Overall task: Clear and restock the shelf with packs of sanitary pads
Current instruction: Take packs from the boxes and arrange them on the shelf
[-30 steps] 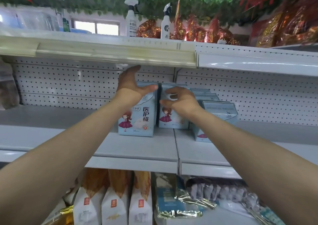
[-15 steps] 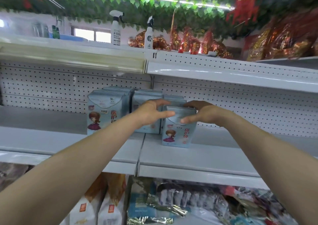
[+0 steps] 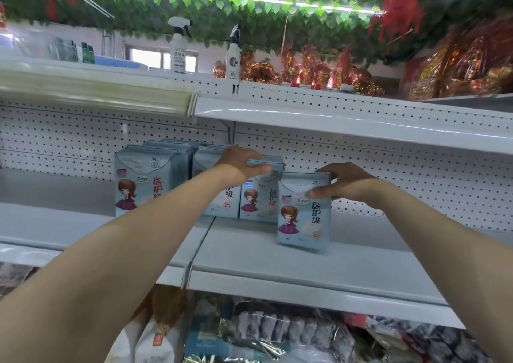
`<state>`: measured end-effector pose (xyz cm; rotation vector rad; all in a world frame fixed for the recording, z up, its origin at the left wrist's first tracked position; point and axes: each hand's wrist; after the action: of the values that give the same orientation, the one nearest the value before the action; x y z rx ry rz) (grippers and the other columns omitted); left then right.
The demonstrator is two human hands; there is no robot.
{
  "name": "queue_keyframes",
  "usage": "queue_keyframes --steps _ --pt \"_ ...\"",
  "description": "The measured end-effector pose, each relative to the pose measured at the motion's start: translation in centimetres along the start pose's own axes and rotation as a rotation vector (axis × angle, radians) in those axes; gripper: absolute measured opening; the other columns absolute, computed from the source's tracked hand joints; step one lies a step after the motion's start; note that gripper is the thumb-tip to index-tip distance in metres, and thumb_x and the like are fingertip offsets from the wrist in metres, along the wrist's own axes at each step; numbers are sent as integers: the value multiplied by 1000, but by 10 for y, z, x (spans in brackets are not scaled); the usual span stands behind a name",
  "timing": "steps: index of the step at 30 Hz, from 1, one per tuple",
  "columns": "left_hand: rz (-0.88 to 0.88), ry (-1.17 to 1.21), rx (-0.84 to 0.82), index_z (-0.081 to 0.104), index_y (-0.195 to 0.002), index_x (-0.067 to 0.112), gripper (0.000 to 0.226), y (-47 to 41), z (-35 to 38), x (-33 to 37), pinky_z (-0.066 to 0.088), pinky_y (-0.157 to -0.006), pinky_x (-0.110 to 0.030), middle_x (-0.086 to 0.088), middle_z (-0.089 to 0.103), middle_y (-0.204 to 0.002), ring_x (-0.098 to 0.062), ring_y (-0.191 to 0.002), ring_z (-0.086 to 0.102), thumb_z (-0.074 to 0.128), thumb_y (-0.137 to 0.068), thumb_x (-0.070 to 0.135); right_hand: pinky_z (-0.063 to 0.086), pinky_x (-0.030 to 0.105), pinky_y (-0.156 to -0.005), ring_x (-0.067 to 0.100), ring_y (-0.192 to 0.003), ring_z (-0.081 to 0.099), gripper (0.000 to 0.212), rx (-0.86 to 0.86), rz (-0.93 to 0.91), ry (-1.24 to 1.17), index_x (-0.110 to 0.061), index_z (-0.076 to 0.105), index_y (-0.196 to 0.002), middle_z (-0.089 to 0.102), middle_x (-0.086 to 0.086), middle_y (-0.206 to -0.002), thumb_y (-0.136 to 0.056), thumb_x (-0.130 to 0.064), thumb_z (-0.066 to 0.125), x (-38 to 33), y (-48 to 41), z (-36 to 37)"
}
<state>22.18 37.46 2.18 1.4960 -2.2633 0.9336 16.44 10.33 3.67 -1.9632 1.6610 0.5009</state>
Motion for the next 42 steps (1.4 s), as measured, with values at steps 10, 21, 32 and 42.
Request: queue_keyframes --steps 10,21,32,42 --pt "44 -359 -93 36 -153 30 78 -36 26 11 6 -124 -43 -2 20 -165 -24 -154 -5 55 -88 68 60 37 -82 29 -99 71 40 80 29 -42 -23 73 -104 76 3 -101 -73 -44 87 48 -8 -25" --pt "77 -472 -98 50 -144 31 80 -45 30 9 29 -104 -33 -5 49 -143 -31 -137 28 74 -75 63 58 48 -93 30 -104 69 41 62 12 -180 -20 71 -107 75 5 -104 -73 -36 88 72 -24 -28" --pt "114 -464 -117 46 -130 34 79 -32 23 8 40 -93 -35 -3 46 -118 -26 -124 37 90 -65 39 58 45 -93 30 -102 70 64 118 93 -369 -16 55 -113 67 13 -117 -64 -29 95 83 -45 -20" --pt "112 -436 -237 45 -127 41 80 -16 -4 13 43 -99 -35 -2 38 -128 -23 -119 40 92 -62 44 59 39 -91 28 -105 68 58 92 65 -411 -13 57 -114 64 13 -119 -69 -19 93 57 -77 2"
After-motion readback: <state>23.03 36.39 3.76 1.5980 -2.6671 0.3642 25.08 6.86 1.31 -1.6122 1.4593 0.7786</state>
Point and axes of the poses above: each hand's wrist, its own y-axis away from the middle knuckle, its own z-axis out of the palm, x = y × z
